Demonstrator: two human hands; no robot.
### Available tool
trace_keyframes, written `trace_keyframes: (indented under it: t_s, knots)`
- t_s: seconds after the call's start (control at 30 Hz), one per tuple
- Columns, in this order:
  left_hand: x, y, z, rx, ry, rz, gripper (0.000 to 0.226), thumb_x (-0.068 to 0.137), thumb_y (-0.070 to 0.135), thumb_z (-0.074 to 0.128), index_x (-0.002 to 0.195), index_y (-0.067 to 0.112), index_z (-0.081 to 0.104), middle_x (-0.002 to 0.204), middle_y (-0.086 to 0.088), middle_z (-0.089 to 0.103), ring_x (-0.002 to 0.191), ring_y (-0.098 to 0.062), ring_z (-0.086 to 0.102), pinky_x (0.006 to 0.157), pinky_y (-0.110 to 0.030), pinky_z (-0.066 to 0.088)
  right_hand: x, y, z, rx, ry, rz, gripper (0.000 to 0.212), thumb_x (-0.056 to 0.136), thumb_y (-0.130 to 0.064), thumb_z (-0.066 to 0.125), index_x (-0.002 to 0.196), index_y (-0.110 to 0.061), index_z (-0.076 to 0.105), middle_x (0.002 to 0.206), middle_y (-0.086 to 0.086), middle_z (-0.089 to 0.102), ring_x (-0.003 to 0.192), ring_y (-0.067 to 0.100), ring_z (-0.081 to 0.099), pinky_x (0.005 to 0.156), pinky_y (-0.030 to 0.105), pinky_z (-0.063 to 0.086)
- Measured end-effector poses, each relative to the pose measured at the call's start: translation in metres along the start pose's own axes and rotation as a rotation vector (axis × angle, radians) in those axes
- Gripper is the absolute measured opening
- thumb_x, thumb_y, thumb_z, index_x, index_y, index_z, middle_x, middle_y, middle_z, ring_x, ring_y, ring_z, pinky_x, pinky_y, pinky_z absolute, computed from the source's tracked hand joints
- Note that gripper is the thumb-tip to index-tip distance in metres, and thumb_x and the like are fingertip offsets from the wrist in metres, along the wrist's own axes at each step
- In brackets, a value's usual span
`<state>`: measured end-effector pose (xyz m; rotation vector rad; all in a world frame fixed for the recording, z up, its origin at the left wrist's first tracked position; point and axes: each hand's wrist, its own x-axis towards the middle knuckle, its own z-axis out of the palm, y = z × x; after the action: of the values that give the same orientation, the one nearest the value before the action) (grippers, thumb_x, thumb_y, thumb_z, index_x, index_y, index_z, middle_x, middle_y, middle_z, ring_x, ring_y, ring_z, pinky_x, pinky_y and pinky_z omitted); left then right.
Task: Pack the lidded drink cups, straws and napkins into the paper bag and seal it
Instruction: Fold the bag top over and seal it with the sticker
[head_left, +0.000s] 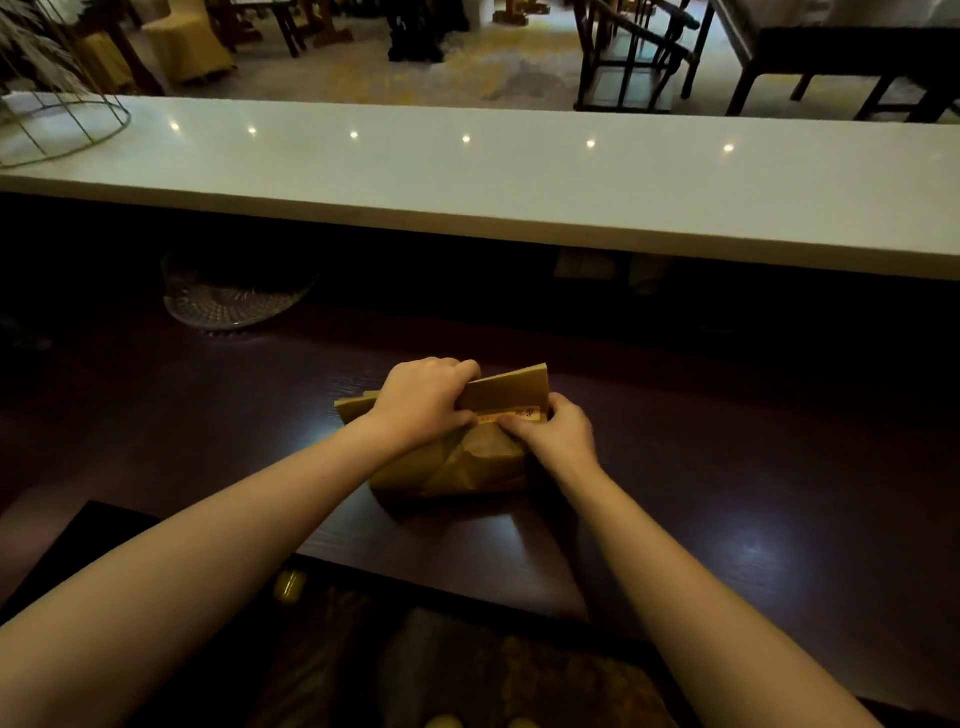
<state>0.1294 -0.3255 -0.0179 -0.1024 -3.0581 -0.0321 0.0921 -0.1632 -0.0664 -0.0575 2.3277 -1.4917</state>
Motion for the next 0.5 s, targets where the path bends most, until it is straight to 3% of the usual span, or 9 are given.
trace_keyframes:
  t_s: [0.17,0.33,0.5]
  knots:
    - [0.002,-0.001,-0.001,0.04,-0.027,0.024,0.035,0.083,0.039,0.062,0.112,0.019,0.06,0.105,0.001,0.065,0.097,-0.018,0.062,0.071,-0.03,0.049,-0.001,-0.003,0.014,0.058,0.139,0.035,0.02,0.065,-0.04,0.07,0.079,-0.033,0.059,0.091,-0.003,0.071,0.097,0.024,0.063,0.093,0.052,0.047]
    - [0.0,-0.005,-0.002,0.026,-0.051,0.027,0.028,0.083,0.035,0.062,0.106,0.018,0.06,0.1,0.0,0.065,0.092,-0.019,0.061,0.068,-0.032,0.05,0.0,-0.002,0.013,0.117,0.135,0.007,0.016,0.065,-0.034,0.075,0.066,-0.036,0.059,0.084,-0.005,0.072,0.089,0.021,0.067,0.089,0.05,0.05]
    - [0.006,-0.009,-0.017,0.008,-0.122,0.011,0.024,0.086,0.035,0.059,0.102,0.019,0.064,0.097,0.0,0.067,0.089,-0.017,0.063,0.072,-0.029,0.05,0.005,-0.005,0.001,0.176,0.05,-0.027,0.02,0.071,-0.021,0.077,0.089,-0.022,0.068,0.09,0.001,0.072,0.086,0.018,0.068,0.081,0.041,0.057]
